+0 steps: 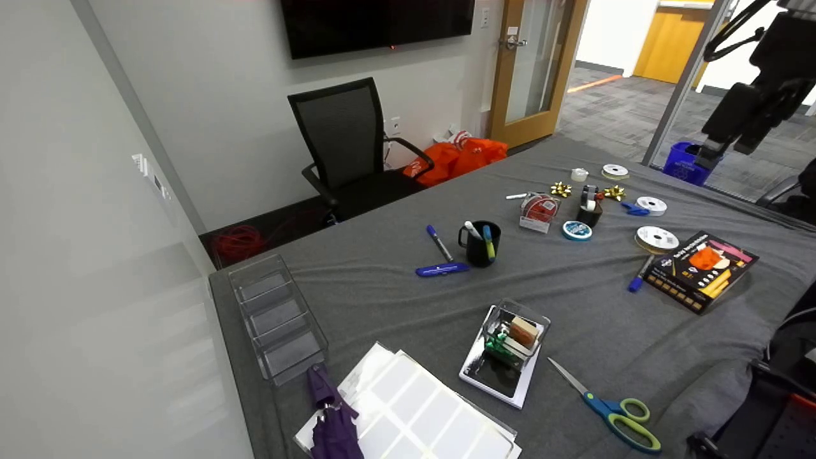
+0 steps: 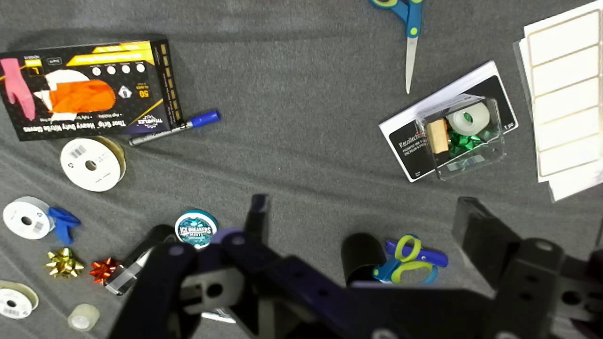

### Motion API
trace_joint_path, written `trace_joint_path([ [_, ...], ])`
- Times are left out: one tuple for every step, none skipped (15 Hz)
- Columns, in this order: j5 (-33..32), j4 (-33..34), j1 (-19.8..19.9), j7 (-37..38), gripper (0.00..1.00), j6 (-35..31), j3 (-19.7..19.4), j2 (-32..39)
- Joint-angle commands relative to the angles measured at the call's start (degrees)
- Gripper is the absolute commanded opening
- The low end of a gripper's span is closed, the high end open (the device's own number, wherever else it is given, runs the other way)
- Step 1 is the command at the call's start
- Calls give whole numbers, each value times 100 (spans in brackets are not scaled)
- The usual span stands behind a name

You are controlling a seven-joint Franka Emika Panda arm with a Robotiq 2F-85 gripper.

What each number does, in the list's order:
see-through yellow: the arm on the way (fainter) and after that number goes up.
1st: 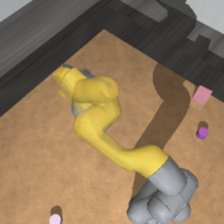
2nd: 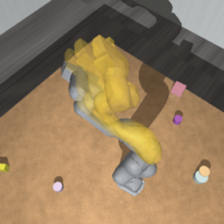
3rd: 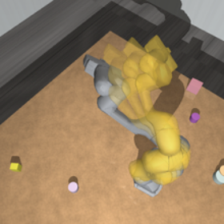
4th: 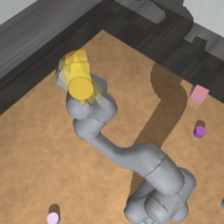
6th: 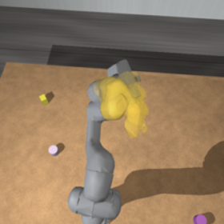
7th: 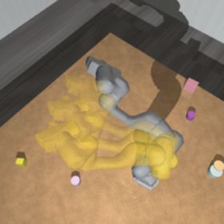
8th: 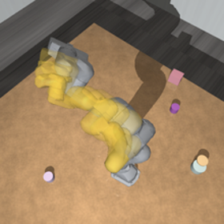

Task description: Move the tape dispenser to the left.

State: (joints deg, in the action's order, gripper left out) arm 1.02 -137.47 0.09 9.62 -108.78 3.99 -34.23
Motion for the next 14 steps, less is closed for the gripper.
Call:
trace_joint_path([
  [-3,9,-4,1,100,9,-4,3],
  [-3,9,-4,1,100,9,-4,3],
  [-3,9,-4,1,100,9,-4,3],
  [110,-3,2,432,100,61,161,-7],
  [236,-9,69,815,100,-19,204,72],
  [331,4,116,1072,100,-77,196,189],
  [338,44,183,1321,100,-141,205,277],
  [323,96,279,1589,100,-234,191,405],
  [333,119,341,1832,100,-339,174,489],
  [349,186,419,2023,100,-489,122,641],
  [385,239,488,2228,100,-639,92,778],
  [419,303,558,2463,100,-752,87,909],
  [442,331,618,2737,100,-855,100,994],
  [327,118,479,2395,100,-704,84,669],
])
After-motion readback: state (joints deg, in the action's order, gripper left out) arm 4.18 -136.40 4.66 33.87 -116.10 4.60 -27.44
